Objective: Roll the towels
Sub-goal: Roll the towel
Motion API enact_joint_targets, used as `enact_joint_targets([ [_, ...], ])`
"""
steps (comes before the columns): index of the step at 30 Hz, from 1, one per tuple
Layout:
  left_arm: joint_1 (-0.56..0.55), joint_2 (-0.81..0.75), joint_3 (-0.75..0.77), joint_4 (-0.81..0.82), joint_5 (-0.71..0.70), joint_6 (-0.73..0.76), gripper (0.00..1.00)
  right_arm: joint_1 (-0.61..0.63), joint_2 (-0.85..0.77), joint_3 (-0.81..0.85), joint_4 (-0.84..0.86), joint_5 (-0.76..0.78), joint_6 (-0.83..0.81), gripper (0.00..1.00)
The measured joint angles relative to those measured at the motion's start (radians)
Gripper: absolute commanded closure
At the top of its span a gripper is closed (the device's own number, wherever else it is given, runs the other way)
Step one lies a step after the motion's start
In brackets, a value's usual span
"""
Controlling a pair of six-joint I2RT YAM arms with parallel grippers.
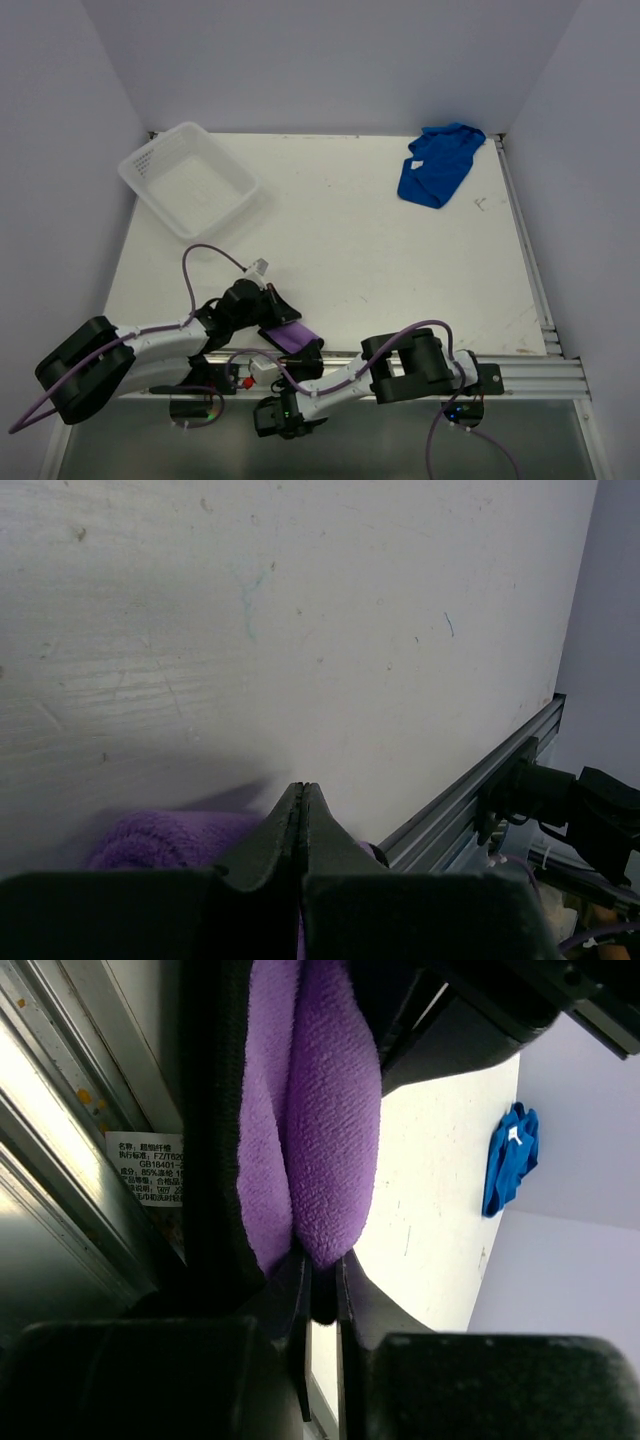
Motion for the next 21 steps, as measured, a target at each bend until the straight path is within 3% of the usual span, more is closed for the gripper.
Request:
enact_joint_targets([
  [9, -0.013, -0.027, -0.065, 0.068, -0.029, -0.042, 1.0, 0.002, -0.033, -0.023, 0.012, -0.009, 0.042, 0.54],
  [16, -0.019, -0.025, -0.069, 0.08, -0.051, -0.051, 1.0, 0.002, -0.164, -0.101, 0.065, -0.069, 0.064, 0.44],
  [21, -0.02, -0.022, -0.069, 0.081, -0.061, -0.051, 1.0, 0.002, -0.274, -0.171, 0.121, -0.126, 0.086, 0.43],
])
